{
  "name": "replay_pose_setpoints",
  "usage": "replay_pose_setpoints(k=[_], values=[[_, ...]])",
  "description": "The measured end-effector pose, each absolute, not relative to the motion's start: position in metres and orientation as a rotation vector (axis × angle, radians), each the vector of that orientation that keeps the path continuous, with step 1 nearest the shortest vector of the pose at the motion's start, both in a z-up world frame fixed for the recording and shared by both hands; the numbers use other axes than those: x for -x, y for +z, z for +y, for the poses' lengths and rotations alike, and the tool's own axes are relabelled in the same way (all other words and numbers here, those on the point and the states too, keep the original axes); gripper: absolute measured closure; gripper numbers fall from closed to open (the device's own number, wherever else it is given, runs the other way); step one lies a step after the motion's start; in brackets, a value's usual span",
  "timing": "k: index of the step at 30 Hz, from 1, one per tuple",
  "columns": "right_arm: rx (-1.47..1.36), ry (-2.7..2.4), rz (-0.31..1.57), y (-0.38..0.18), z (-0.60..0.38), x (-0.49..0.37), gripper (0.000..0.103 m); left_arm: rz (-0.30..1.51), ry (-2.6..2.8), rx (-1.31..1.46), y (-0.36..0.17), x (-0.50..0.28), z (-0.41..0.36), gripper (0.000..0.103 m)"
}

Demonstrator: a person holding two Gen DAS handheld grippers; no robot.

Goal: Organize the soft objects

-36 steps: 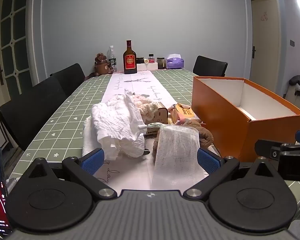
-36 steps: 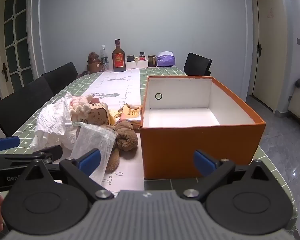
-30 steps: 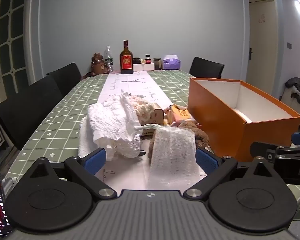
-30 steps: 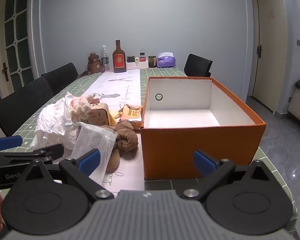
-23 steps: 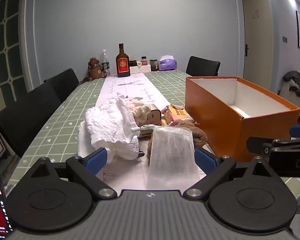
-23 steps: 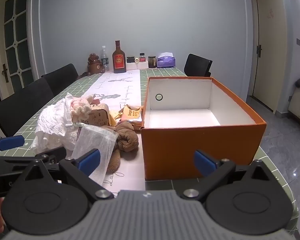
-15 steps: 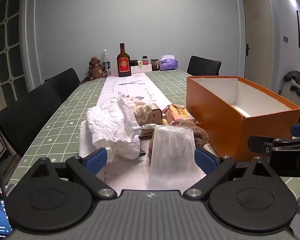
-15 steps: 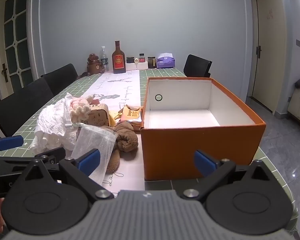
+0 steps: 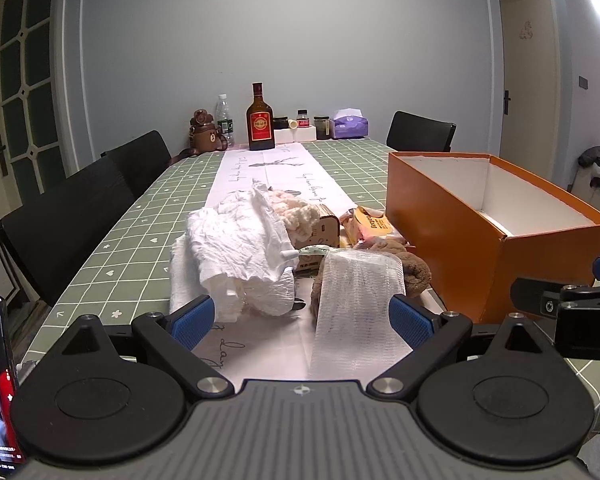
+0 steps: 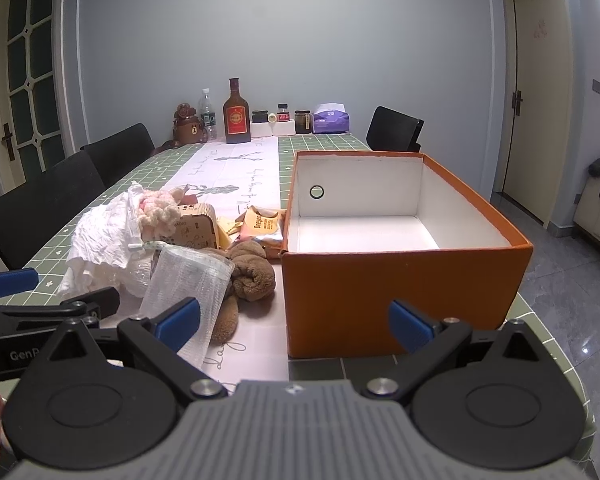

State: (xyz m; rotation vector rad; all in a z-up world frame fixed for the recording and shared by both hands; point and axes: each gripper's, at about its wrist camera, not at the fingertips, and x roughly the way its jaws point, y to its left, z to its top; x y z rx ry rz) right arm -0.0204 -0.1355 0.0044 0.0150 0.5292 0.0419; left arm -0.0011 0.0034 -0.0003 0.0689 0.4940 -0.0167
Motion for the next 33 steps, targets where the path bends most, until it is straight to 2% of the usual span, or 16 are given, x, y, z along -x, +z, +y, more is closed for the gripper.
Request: replay_pose_setpoints(k=[33], values=[[-0.006,0.048,0.539,0.0020,-0.1341,0.0167,0.004,0.504,-0.020,-0.060,-0.0014,-0.0022,0.0045,0.000]])
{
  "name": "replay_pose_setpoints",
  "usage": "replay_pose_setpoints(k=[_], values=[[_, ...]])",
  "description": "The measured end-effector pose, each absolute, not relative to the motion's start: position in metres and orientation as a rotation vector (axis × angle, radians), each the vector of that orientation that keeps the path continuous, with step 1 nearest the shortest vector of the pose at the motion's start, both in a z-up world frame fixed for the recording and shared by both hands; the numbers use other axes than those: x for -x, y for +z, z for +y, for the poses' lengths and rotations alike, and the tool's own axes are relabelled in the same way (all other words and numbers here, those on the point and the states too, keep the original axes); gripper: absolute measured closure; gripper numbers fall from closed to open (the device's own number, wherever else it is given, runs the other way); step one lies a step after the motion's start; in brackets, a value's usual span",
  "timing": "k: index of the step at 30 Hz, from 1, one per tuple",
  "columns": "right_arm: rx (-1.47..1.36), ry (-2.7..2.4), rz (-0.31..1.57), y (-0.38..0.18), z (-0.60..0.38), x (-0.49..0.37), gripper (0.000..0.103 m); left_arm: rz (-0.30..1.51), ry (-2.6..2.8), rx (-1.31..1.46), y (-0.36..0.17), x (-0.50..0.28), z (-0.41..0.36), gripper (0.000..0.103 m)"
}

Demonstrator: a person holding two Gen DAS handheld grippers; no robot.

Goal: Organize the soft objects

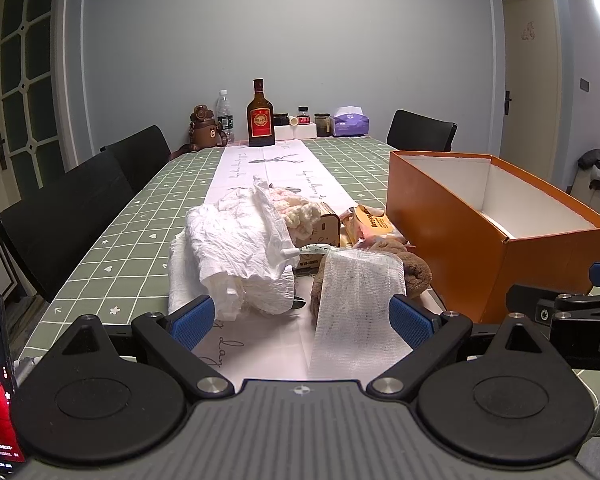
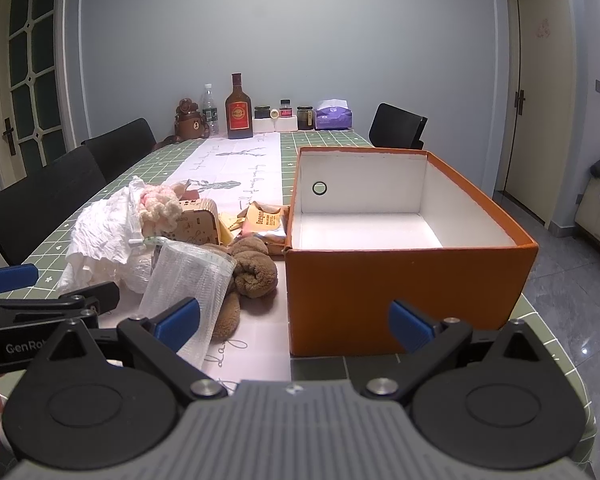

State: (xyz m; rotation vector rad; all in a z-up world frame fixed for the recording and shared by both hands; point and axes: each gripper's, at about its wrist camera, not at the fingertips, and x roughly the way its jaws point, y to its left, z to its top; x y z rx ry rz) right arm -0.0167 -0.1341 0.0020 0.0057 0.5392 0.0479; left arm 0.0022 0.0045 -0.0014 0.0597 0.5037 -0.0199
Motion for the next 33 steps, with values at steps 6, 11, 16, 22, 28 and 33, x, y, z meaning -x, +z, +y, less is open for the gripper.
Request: replay_pose_setpoints(k=[6,11,16,22,28,33], values=[[-0.006,0.049,0.547,0.0002,-0.1334,0.0149,0.004,0.512,-0.020,-0.058,-0.0036,-0.0039,0.0058,0.000],[-0.006,0.049,0.552,-0.0014,-0.1333,0.0136,0.004,0.513,-0.021,-0.057,-0.0039,-0.0040,0.0057,0.000],[-0.007,0.048,0.552,-0.0015,-0.1339,0.0130,0.004,0.513,-0.021,-0.056,-0.0037,-0.0038,0.0058,0.000],[-0.008,0.048,0.555,-0.0017,-0.1347,0.0128,0.004,0.514,-0.021,-0.056,-0.0041,-0.0044,0.0059,0.000],[-0.010,0.049,0.557,-0.0023,-0.1348,0.0125,0.004,0.512,-0.025,-0.057,-0.0051,-0.0050,0.0057,0.000],[-0.004,0.064,0.557,-0.0067,-0.1327,0.0120,0.007,0.517,-0.043,-0.064,-0.0091,-0.0051,0.0075,0.000]])
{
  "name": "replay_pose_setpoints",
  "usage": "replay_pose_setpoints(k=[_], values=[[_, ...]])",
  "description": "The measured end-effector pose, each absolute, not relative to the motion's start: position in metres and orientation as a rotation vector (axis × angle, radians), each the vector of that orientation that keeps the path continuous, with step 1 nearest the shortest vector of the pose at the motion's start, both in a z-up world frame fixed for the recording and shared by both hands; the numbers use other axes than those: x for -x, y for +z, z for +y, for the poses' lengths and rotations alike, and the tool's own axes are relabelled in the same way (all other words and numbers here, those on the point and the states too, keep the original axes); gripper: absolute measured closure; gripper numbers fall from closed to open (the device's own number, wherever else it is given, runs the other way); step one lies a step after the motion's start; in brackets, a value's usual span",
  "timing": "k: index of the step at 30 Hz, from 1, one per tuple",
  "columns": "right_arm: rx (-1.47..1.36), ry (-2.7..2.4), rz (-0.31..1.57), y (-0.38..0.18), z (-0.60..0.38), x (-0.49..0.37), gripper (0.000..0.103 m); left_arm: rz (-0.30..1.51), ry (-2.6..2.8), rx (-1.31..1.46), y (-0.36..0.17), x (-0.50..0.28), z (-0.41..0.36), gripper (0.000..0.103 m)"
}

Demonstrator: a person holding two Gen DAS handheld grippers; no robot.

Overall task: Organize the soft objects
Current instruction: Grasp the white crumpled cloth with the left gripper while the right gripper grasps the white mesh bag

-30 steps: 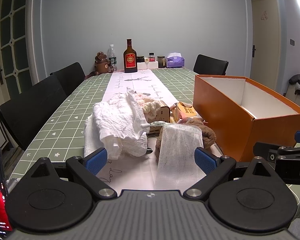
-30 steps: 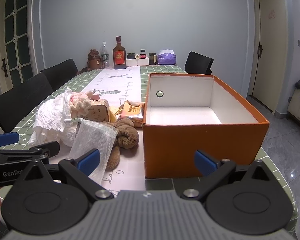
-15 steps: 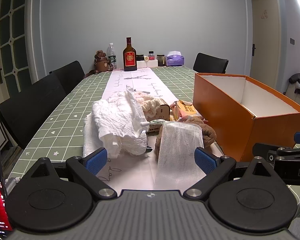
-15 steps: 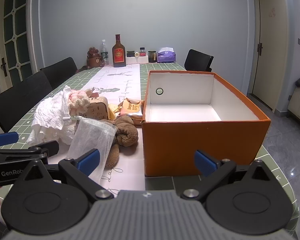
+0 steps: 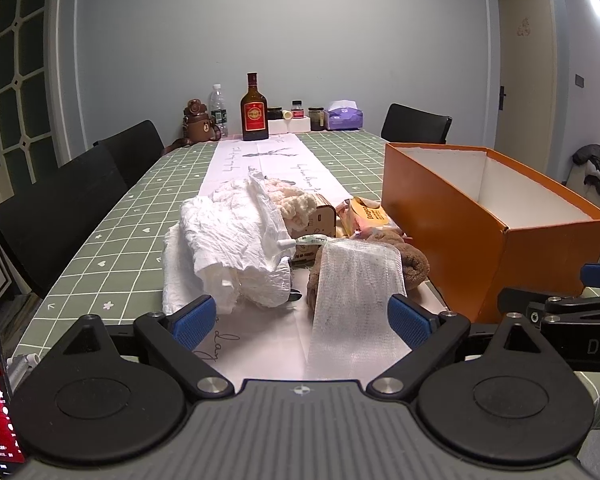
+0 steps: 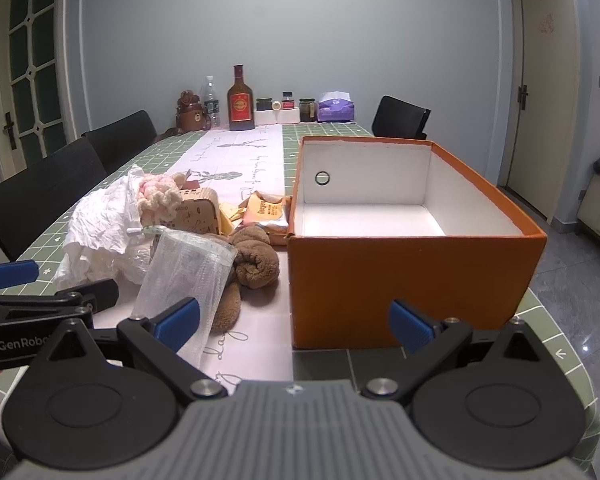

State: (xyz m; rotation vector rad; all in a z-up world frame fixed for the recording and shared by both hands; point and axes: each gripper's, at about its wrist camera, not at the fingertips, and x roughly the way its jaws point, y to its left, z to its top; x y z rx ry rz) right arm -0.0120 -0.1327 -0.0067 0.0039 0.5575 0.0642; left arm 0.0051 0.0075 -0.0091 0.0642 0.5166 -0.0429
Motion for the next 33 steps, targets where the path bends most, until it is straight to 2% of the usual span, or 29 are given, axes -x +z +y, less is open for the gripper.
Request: replay_pose_setpoints(k=[3,5,9,11,13,16,19,22,25,28,30,33], values=[[-0.013,0.098,0.565,-0.010,-0.130,0.011,0.014,0.513,-0.046,-0.080,-0.012,-0.004,0.010,0.004],[-0.018,0.124,0.576,-0.013,-0.126,0.009,0.021,0.521,-0.056,-0.076,-0.013,-0.005,0.014,0.015],[-0.021,0.181,0.598,-0.018,-0.117,0.003,0.032,0.569,-0.062,-0.020,-0.016,-0.010,0.026,0.022],[-0.015,0.207,0.604,-0.020,-0.111,0.000,0.035,0.567,-0.058,0.000,-0.017,-0.011,0.032,0.031],[-0.003,0.234,0.611,-0.021,-0.105,-0.004,0.038,0.547,-0.047,0.030,-0.017,-0.010,0.040,0.036],[0.024,0.281,0.607,-0.020,-0.093,-0.009,0.040,0.565,-0.022,0.101,-0.013,-0.017,0.054,0.036],[0.052,0.315,0.596,-0.019,-0.081,-0.017,0.043,0.553,0.009,0.156,-0.008,-0.026,0.067,0.025],[0.068,0.333,0.595,-0.018,-0.070,-0.031,0.044,0.529,0.041,0.159,-0.001,-0.037,0.075,0.023],[0.078,0.335,0.595,-0.018,-0.061,-0.049,0.043,0.528,0.073,0.172,0.003,-0.056,0.084,0.016],[0.076,0.334,0.610,-0.020,-0.054,-0.067,0.037,0.544,0.082,0.217,0.002,-0.076,0.094,0.015],[0.070,0.326,0.625,-0.023,-0.051,-0.077,0.027,0.572,0.077,0.252,-0.003,-0.089,0.099,0.015],[0.050,0.307,0.664,-0.030,-0.050,-0.093,0.024,0.617,0.075,0.302,-0.014,-0.104,0.106,0.017]])
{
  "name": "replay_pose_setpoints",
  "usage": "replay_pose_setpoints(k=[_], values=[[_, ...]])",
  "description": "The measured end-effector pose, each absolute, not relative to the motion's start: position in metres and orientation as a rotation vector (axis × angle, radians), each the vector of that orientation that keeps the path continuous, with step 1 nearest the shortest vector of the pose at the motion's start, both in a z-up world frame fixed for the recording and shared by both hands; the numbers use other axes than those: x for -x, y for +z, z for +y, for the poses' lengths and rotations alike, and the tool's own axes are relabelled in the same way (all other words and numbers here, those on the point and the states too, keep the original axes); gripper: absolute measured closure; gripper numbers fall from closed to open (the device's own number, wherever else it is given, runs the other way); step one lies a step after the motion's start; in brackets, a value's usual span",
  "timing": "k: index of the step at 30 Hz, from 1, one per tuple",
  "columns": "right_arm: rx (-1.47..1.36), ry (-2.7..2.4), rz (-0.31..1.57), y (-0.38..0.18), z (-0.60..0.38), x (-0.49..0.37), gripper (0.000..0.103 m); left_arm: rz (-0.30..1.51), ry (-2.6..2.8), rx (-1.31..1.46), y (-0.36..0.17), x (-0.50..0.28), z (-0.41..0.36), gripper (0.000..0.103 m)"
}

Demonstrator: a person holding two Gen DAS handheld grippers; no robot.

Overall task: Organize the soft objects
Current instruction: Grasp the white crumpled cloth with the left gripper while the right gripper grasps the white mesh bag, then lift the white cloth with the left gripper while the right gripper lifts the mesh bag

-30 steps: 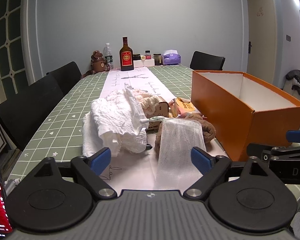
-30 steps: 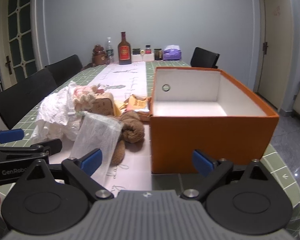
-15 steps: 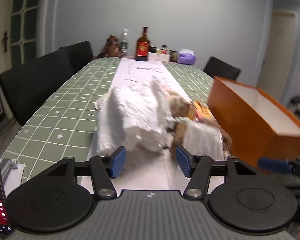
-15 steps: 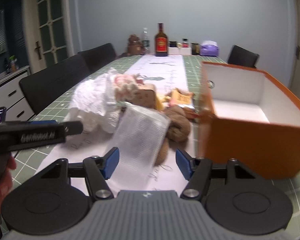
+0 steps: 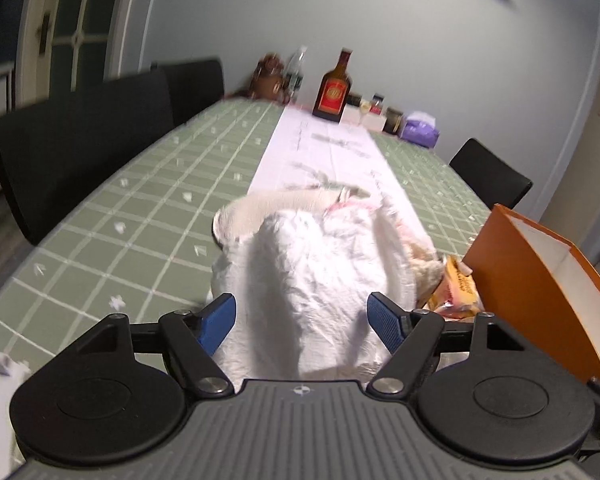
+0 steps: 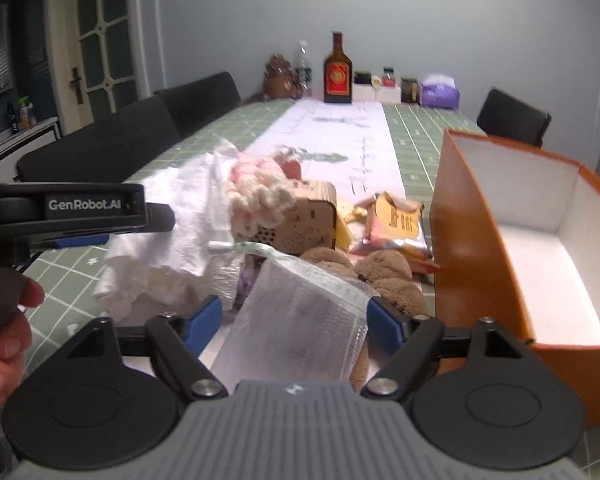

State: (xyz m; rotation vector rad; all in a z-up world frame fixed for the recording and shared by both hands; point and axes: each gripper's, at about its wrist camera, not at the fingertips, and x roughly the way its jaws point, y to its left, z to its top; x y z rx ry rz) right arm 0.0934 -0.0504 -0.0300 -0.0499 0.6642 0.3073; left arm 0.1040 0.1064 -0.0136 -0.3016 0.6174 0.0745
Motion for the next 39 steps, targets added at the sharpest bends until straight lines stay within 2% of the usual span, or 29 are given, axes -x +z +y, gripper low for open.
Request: replay_pose_setpoints(k=[3,4,5,6,8,12,14,23,28,32,39], values=[[0.038,0.310,0.693,-0.038,-0.051,-0.103,0.026,0.643,0.057,0.336,-0.022,-0.110,0.110,0.037],[0.040,0.309,0.698,-0.040,-0.050,-0.105,0.030,0.641,0.057,0.340,-0.024,-0.110,0.111,0.050],[0.042,0.308,0.700,-0.042,-0.050,-0.106,0.040,0.642,0.054,0.335,-0.024,-0.110,0.111,0.067],[0.042,0.308,0.706,-0.044,-0.050,-0.107,0.049,0.644,0.054,0.329,-0.022,-0.109,0.111,0.073],[0.038,0.308,0.712,-0.046,-0.050,-0.108,0.058,0.639,0.056,0.312,-0.020,-0.108,0.111,0.092],[0.026,0.315,0.702,-0.044,-0.052,-0.104,0.083,0.615,0.056,0.313,-0.012,-0.099,0.113,0.095],[0.017,0.324,0.696,-0.041,-0.055,-0.100,0.089,0.593,0.059,0.310,-0.003,-0.093,0.114,0.095],[-0.002,0.344,0.639,-0.023,-0.066,-0.069,0.090,0.477,-0.014,0.293,0.052,-0.045,0.104,0.095],[-0.024,0.351,0.611,-0.014,-0.077,-0.047,0.094,0.475,-0.143,0.327,0.068,-0.023,0.090,0.095],[-0.066,0.338,0.603,-0.010,-0.093,-0.031,0.097,0.540,-0.220,0.338,0.051,-0.016,0.078,0.095],[-0.108,0.278,0.662,-0.025,-0.116,-0.020,0.098,0.750,-0.203,0.312,-0.015,-0.025,0.071,0.095]])
